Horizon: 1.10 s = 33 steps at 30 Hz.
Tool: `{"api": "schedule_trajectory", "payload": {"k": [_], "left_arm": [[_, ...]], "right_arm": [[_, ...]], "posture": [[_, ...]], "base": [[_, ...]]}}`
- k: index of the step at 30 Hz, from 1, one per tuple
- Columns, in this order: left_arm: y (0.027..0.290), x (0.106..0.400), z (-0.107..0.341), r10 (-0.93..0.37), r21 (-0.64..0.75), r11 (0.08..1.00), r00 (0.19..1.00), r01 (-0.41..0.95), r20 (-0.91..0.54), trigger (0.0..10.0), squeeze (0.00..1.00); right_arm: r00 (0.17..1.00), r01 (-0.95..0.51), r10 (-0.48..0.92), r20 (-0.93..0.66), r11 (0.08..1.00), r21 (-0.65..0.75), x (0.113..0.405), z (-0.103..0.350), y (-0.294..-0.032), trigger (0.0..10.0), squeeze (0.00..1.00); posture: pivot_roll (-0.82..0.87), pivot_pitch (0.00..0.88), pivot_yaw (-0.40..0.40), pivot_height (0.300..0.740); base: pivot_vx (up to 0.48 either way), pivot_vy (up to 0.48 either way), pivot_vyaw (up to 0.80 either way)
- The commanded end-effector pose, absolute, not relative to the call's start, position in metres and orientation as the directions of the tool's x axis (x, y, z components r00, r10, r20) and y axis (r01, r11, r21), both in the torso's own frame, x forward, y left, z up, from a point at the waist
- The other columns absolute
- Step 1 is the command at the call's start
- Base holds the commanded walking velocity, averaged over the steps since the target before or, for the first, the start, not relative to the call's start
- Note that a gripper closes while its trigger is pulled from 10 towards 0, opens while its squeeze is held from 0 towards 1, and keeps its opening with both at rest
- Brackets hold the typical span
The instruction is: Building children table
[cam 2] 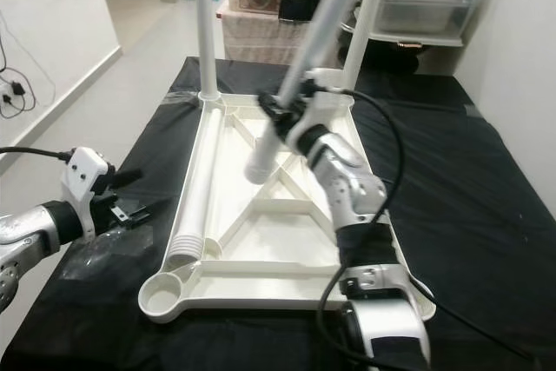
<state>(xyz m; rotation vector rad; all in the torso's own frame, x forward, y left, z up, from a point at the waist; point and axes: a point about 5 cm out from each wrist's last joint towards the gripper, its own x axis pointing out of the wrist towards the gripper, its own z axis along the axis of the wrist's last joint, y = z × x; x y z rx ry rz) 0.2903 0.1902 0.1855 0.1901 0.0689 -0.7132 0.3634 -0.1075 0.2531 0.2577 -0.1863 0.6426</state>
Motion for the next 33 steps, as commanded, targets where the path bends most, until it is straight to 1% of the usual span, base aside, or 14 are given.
{"api": "schedule_trajectory", "payload": {"k": [1,6,9,10,11,14,15,19,25,26,28,31,32,33], "left_arm": [[0.187,0.292,0.179,-0.677,0.111,0.712,0.72,0.693,-0.155,10.0,0.0],[0.184,0.294,0.184,-0.698,0.112,0.694,0.703,0.711,-0.134,10.0,0.0],[0.182,0.295,0.188,-0.691,0.165,0.696,0.714,0.699,-0.112,10.0,0.0],[0.18,0.298,0.191,-0.646,0.219,0.735,0.761,0.642,-0.062,10.0,0.0],[0.176,0.3,0.192,-0.585,0.251,0.784,0.811,0.568,-0.009,10.0,0.0],[0.173,0.299,0.188,-0.489,0.215,0.855,0.871,0.472,0.032,10.0,0.0],[0.169,0.293,0.179,-0.392,0.181,0.909,0.919,0.377,0.054,10.0,0.0],[0.161,0.282,0.169,-0.334,0.157,0.933,0.942,0.323,0.044,10.0,0.0],[0.136,0.247,0.148,-0.277,0.109,0.956,0.96,0.273,0.026,10.0,0.0],[0.136,0.243,0.146,-0.257,0.134,0.958,0.966,0.252,0.02,10.0,0.0],[0.136,0.243,0.146,-0.257,0.134,0.958,0.966,0.252,0.02,10.0,0.0],[0.143,0.243,0.146,-0.203,0.129,0.972,0.978,0.197,0.035,10.0,0.0],[0.146,0.245,0.148,-0.185,0.121,0.977,0.981,0.178,0.051,10.0,0.0],[0.146,0.245,0.148,-0.185,0.121,0.977,0.981,0.178,0.051,10.0,0.0]], "right_arm": [[0.704,-0.691,0.625,0.336,0.713,0.121,0.353,0.268,-0.097,0.0,0.0],[0.66,-0.729,0.653,0.371,0.675,0.109,0.345,0.272,-0.089,0.0,0.0],[0.681,-0.706,0.634,0.366,0.702,0.098,0.347,0.271,-0.09,0.0,0.0],[0.733,-0.651,0.58,0.355,0.749,0.12,0.353,0.268,-0.097,0.1,0.0],[0.798,-0.568,0.502,0.334,0.811,0.137,0.36,0.264,-0.107,10.0,0.0],[0.857,-0.467,0.406,0.318,0.873,0.144,0.366,0.26,-0.12,10.0,0.0],[0.902,-0.355,0.298,0.312,0.923,0.146,0.367,0.259,-0.134,10.0,0.0],[0.942,-0.245,0.203,0.268,0.96,0.135,0.368,0.256,-0.146,10.0,0.0],[0.996,-0.084,0.08,0.038,0.988,0.127,0.358,0.229,-0.163,10.0,0.0],[0.999,-0.007,0.009,-0.037,0.998,0.056,0.355,0.222,-0.165,10.0,0.0],[0.999,-0.007,0.009,-0.037,0.998,0.056,0.355,0.222,-0.165,10.0,0.0],[0.999,0.03,-0.033,-0.03,0.993,-0.112,0.35,0.226,-0.163,10.0,0.0],[0.996,-0.072,0.074,0.046,0.996,-0.052,0.345,0.229,-0.157,10.0,0.0],[0.996,-0.072,0.074,0.046,0.996,-0.052,0.345,0.229,-0.157,10.0,0.0]], "posture": [[-0.04,0.0,-0.039,0.74],[-0.05,0.0,-0.027,0.74],[-0.05,0.0,-0.027,0.74],[-0.05,0.0,-0.022,0.74],[-0.05,0.0,-0.024,0.74],[-0.04,0.0,-0.027,0.74],[-0.03,0.0,-0.038,0.74],[-0.02,0.0,-0.053,0.74],[0.0,0.0,-0.078,0.74],[0.01,0.0,-0.091,0.74],[0.01,0.0,-0.091,0.74],[0.0,0.0,-0.091,0.74],[0.0,0.0,-0.088,0.74],[0.0,0.0,-0.088,0.74]], "base": [[0.0,0.0,0.0],[0.0,0.0,0.0],[0.0,0.0,0.0],[0.0,0.0,0.0],[0.0,0.0,0.0],[0.0,0.0,0.0],[0.0,0.0,0.0],[0.0,0.0,0.0],[0.0,0.0,0.0],[0.0,0.0,0.0],[0.0,0.0,0.0],[0.0,0.0,0.0],[0.0,0.0,0.0],[0.0,0.0,0.0]]}}
